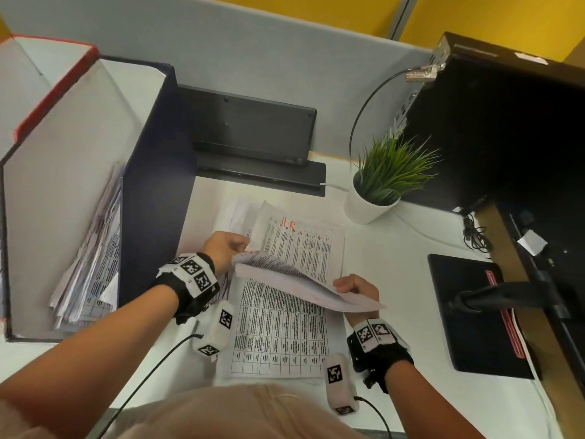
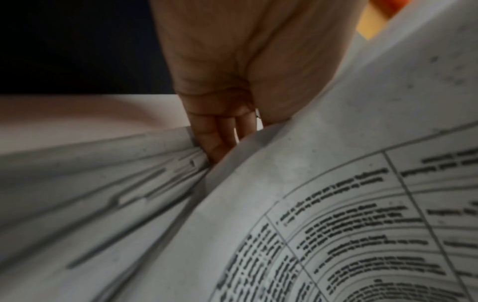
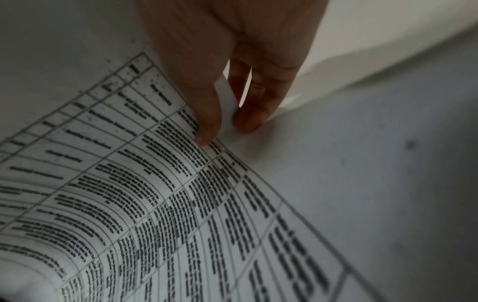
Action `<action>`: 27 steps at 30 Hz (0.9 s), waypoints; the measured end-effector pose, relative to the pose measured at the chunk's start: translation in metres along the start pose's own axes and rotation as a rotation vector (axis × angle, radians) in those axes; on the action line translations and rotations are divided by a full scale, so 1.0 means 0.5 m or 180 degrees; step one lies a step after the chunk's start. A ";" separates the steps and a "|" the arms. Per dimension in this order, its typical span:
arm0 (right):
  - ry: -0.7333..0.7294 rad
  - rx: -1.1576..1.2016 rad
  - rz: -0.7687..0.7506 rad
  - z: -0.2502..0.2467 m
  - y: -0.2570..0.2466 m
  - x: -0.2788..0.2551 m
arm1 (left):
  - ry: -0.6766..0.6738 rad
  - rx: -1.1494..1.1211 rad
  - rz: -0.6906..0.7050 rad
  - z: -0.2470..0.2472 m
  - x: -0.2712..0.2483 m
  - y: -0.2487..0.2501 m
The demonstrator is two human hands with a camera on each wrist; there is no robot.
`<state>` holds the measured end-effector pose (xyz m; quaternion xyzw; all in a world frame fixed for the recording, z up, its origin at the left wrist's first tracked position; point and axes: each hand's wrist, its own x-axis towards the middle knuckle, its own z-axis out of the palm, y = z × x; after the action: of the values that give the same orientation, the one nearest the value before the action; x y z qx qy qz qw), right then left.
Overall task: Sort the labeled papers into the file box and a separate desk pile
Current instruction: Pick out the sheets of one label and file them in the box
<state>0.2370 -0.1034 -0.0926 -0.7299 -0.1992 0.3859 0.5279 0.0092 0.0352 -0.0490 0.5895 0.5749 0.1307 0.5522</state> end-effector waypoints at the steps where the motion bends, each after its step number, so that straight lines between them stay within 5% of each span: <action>1: -0.0094 -0.0128 -0.0029 -0.002 -0.003 -0.003 | -0.0037 0.0022 0.0117 0.001 -0.004 0.003; 6: -0.0045 -0.0946 -0.0334 -0.002 -0.016 -0.010 | -0.0259 -0.0328 0.0341 -0.005 -0.023 0.003; 10: 0.0045 -0.0412 -0.0113 -0.001 -0.023 -0.011 | -0.0408 -0.0785 0.0232 -0.002 -0.033 0.011; 16: -0.0091 -0.1084 -0.0147 -0.004 -0.035 0.004 | -0.0622 -0.1661 -0.0228 0.011 -0.037 0.020; 19: 0.0052 -0.0590 -0.0100 0.004 -0.047 0.007 | -0.0791 -0.1307 -0.0377 0.014 -0.040 0.030; 24: 0.0233 0.0078 -0.0411 0.028 -0.085 -0.003 | -0.0511 -0.0016 0.0636 0.026 -0.046 0.037; 27: 0.0342 0.0311 -0.0862 0.039 -0.147 -0.016 | -0.0051 0.0100 0.1128 0.019 -0.059 0.069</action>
<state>0.2255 -0.0701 -0.0248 -0.6894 -0.2482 0.2808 0.6199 0.0262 0.0156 -0.0106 0.6912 0.4595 0.2123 0.5159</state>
